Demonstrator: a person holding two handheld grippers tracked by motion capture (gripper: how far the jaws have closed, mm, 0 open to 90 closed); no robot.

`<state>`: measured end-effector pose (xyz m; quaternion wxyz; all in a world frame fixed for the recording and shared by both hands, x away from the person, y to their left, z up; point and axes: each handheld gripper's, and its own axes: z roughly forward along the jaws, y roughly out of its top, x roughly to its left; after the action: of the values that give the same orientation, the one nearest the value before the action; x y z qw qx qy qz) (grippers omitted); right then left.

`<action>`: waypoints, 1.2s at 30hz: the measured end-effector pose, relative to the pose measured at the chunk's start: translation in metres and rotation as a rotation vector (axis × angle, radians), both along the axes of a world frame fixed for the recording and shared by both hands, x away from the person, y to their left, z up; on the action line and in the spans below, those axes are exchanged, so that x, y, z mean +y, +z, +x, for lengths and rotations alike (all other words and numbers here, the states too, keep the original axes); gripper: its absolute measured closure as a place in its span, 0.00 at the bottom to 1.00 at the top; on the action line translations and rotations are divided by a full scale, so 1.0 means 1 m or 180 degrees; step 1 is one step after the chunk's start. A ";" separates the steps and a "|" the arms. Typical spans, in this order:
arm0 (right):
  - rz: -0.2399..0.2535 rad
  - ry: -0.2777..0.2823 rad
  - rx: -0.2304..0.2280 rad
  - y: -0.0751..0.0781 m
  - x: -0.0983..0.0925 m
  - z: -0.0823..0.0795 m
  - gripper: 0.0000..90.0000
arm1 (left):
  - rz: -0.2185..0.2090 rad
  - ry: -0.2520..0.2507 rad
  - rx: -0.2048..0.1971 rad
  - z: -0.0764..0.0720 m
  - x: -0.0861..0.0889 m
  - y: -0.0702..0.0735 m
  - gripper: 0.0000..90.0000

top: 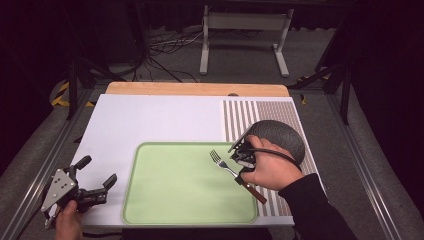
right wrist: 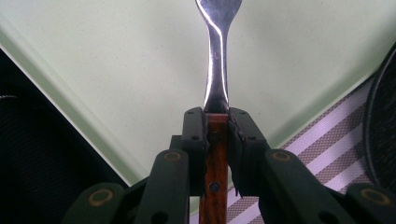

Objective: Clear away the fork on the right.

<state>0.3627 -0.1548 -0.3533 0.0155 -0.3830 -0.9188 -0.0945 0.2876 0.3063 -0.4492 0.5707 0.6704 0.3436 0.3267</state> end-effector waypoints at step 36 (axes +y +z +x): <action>-0.0034 -0.0810 0.0138 -0.031 0.011 0.013 0.87 | -0.0003 -0.0006 0.0011 0.000 0.000 0.000 0.01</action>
<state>0.3754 -0.1437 -0.3843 0.0212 -0.4985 -0.8627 -0.0825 0.2878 0.3063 -0.4493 0.5707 0.6711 0.3441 0.3248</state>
